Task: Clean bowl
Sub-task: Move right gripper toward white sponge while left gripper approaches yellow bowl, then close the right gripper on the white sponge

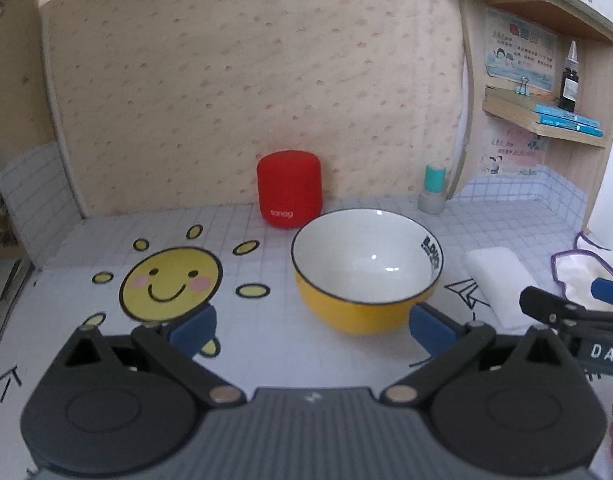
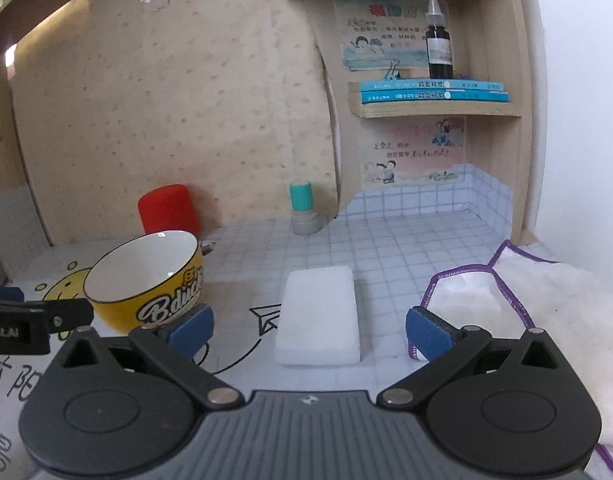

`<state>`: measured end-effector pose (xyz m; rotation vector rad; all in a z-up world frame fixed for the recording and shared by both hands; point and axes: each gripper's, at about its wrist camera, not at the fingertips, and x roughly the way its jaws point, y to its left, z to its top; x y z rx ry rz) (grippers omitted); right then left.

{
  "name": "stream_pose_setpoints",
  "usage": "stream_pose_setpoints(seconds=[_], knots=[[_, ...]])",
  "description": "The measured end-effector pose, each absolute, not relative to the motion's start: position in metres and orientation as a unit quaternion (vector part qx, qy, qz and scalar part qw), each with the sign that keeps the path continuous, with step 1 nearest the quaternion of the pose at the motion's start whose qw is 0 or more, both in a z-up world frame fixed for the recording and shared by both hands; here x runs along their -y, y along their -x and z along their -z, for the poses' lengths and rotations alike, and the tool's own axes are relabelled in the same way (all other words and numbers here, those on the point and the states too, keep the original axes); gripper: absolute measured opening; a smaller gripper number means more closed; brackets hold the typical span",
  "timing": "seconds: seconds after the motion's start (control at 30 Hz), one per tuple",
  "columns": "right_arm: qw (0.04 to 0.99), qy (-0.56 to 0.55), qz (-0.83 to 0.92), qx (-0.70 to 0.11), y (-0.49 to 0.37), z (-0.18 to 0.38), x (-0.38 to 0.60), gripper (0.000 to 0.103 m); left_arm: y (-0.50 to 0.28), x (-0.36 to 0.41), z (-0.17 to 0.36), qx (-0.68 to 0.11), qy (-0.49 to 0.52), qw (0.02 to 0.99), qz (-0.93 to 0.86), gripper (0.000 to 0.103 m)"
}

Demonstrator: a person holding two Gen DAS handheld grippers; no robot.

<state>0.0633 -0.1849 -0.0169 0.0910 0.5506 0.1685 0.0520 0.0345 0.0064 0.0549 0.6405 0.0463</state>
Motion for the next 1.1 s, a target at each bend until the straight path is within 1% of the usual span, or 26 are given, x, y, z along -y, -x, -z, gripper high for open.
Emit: stream_pose_setpoints(seconds=[0.17, 0.47, 0.7, 0.93, 1.1], knots=[[0.961, -0.034, -0.079, -0.263, -0.066, 0.018, 0.184, 0.103, -0.065, -0.037, -0.010, -0.312, -0.031, 0.949, -0.023, 0.103], [0.957, -0.042, -0.072, -0.278, -0.080, 0.025, 0.186, 0.103, -0.087, -0.057, -0.004, -0.327, -0.014, 0.945, -0.014, 0.103], [0.954, -0.040, -0.070, -0.289, -0.090, 0.029, 0.184, 0.101, -0.104, -0.069, 0.004, -0.342, 0.009, 0.940, 0.002, 0.103], [0.950, -0.034, -0.077, -0.300, -0.098, 0.033, 0.181, 0.096, -0.116, -0.070, 0.011, -0.355, 0.009, 0.935, 0.009, 0.103], [0.948, -0.032, -0.085, -0.305, -0.102, 0.035, 0.179, 0.095, -0.121, -0.071, 0.016, -0.360, 0.013, 0.933, 0.011, 0.103]])
